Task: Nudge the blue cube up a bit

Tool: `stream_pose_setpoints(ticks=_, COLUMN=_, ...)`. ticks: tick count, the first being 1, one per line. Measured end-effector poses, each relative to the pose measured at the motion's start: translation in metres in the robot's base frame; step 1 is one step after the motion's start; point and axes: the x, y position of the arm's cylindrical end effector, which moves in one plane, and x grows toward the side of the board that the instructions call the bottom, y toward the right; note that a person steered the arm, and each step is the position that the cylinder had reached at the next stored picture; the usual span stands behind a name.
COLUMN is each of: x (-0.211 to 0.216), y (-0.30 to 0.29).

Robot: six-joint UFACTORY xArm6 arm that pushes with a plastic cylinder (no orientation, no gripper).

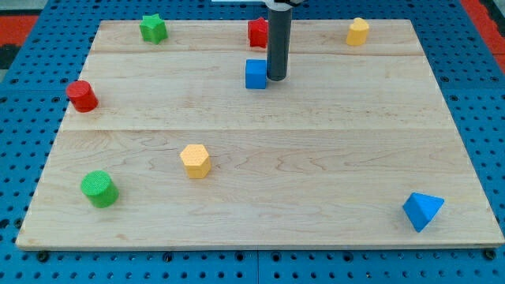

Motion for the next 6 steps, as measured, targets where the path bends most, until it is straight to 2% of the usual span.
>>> stream_pose_setpoints(ticks=1, x=0.042, y=0.014)
stream_pose_setpoints(ticks=2, x=0.067, y=-0.009)
stream_pose_setpoints(ticks=3, x=0.033, y=-0.037)
stream_pose_setpoints(ticks=4, x=0.015, y=-0.039)
stream_pose_setpoints(ticks=5, x=0.015, y=-0.036)
stream_pose_setpoints(ticks=6, x=0.071, y=-0.027)
